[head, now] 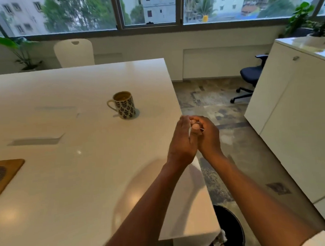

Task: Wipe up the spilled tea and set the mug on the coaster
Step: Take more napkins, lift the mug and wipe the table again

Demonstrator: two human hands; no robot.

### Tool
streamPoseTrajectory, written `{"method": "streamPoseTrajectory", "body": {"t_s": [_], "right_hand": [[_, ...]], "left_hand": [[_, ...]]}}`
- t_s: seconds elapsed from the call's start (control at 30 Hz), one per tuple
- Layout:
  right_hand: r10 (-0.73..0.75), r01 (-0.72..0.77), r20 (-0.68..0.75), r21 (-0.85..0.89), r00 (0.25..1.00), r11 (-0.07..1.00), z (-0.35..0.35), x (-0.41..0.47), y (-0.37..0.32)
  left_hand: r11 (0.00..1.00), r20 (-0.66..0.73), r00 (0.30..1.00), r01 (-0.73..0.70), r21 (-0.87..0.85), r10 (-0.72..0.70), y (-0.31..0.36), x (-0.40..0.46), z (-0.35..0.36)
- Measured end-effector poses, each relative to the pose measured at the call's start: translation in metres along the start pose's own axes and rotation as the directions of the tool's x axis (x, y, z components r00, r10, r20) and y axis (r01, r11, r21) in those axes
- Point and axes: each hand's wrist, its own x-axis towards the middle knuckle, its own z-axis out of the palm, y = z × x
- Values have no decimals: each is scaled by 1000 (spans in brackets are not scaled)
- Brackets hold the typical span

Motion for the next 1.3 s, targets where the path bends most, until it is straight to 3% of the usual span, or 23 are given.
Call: {"method": "streamPoseTrajectory", "body": {"t_s": [0.13,0.67,0.87,0.93,1.1,1.3], "right_hand": [[-9,9,21,15,1000,1000,48,8,-24],[-3,-18,160,128,987,992,274,-4,-132],[0,-24,294,75,956,997,361,-17,-160],[3,-17,330,39,944,999,384,-18,-166],[34,-37,340,3,940,999,426,-9,-174],[78,-58,308,-75,948,996,455,18,-176]], "left_hand": [[992,-34,995,93,89,-90,-33,-2,-50],[927,-121,971,232,294,-205,-177,-22,-282],[841,-262,956,248,481,-132,-236,-35,-371],[830,-291,939,307,466,-183,-251,-35,-398],[751,-181,959,282,597,-216,-287,-35,-445],[730,-56,973,205,652,-222,-308,-28,-470]]}}
